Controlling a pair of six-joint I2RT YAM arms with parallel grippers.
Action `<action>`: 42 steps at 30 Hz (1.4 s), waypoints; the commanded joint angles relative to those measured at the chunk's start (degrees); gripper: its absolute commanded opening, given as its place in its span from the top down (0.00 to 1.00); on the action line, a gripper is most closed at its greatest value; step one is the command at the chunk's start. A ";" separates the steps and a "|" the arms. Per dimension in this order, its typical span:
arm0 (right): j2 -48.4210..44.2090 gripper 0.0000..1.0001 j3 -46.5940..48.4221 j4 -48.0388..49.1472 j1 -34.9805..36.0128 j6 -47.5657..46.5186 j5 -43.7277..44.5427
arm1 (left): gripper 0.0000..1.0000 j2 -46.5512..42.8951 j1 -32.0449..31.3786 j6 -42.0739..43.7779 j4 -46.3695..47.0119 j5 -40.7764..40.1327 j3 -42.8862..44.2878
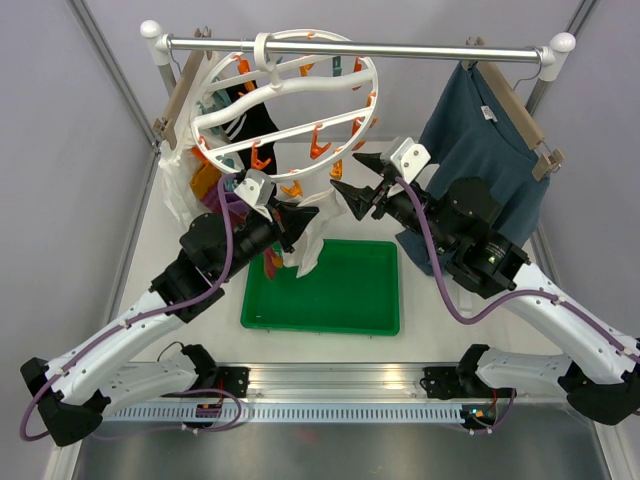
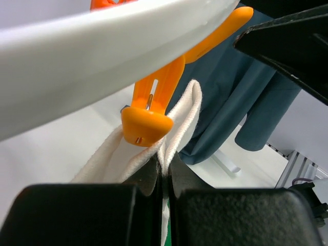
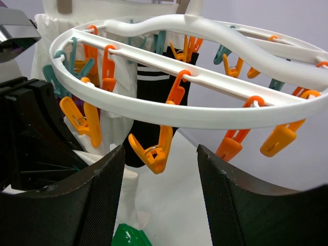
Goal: Clip the socks to the hanger
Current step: Clamp the sock onto the hanger.
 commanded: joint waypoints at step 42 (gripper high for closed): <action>2.91 1.00 3.50 5.72 -1.35 5.21 -8.24 | 0.98 -1.27 -0.02 4.94 2.79 1.26 1.50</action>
